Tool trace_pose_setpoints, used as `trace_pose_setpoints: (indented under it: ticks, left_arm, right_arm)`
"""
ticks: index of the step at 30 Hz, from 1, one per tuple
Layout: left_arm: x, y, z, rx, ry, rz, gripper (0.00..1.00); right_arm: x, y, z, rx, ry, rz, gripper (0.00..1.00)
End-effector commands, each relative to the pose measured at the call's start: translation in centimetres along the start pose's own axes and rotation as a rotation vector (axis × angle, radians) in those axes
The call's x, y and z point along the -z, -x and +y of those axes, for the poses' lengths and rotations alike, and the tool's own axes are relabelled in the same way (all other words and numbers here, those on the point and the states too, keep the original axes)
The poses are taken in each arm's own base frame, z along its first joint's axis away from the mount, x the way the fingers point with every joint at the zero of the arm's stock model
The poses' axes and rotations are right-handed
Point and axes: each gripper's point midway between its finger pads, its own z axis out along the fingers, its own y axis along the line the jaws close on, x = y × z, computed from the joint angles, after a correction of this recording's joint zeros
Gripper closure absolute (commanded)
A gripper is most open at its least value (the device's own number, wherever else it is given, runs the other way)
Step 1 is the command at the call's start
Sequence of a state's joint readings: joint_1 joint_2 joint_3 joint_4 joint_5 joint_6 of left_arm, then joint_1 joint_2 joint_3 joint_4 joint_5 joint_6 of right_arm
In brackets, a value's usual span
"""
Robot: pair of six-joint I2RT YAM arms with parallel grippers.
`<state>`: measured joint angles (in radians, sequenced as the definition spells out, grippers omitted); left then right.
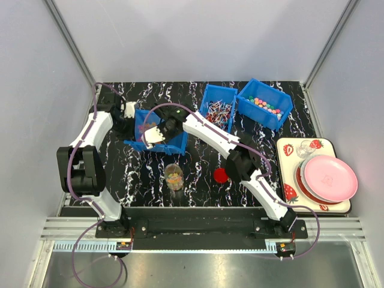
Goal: Pack the candies
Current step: Scoop the fake candies from the storage box.
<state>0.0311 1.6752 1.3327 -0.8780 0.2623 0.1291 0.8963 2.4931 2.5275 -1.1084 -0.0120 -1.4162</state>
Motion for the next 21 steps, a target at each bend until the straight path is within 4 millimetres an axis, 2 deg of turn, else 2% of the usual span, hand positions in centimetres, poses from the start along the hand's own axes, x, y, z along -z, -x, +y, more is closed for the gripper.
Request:
trace_pose_setpoints:
  ticks: [1, 4, 5, 7, 8, 9, 11, 16, 21]
  left_arm:
    - [2.9, 3.1, -3.7, -0.085, -0.156, -0.164, 1.00]
    - [2.9, 3.2, -3.8, -0.083, -0.163, -0.164, 1.00]
    - [3.0, 3.2, -3.9, -0.082, -0.166, -0.165, 1.00]
    - [3.0, 3.3, -4.0, -0.084, -0.172, -0.166, 1.00]
    - [3.1, 3.2, -4.1, -0.085, -0.174, -0.167, 1.00]
    - [3.0, 3.1, -4.0, -0.085, -0.176, -0.164, 1.00]
    - [3.2, 3.2, -4.1, -0.087, -0.177, -0.168, 1.00]
    - [3.1, 3.1, -4.1, -0.087, -0.178, -0.168, 1.00]
    - [3.0, 3.2, -4.1, -0.085, -0.181, -0.167, 1.00]
  right_arm:
    - [2.2, 1.4, 0.1, 0.073, -0.001, -0.043, 1.00]
    - [2.3, 1.6, -0.5, 0.052, -0.019, -0.053, 1.00]
    - [1.5, 1.8, -0.4, 0.042, -0.014, -0.060, 1.00]
    - [1.3, 2.2, -0.9, 0.007, -0.032, -0.082, 1.00]
    - [0.2, 2.4, -1.1, -0.006, -0.036, -0.089, 1.00]
    - [0.2, 2.6, -1.5, -0.026, -0.052, -0.098, 1.00]
    - [-1.2, 3.0, -1.5, -0.047, -0.052, -0.123, 1.00]
    - [-2.4, 4.9, -2.3, -0.139, -0.083, -0.211, 1.00]
    - [-3.3, 6.1, -1.8, -0.263, -0.065, -0.280, 1.00]
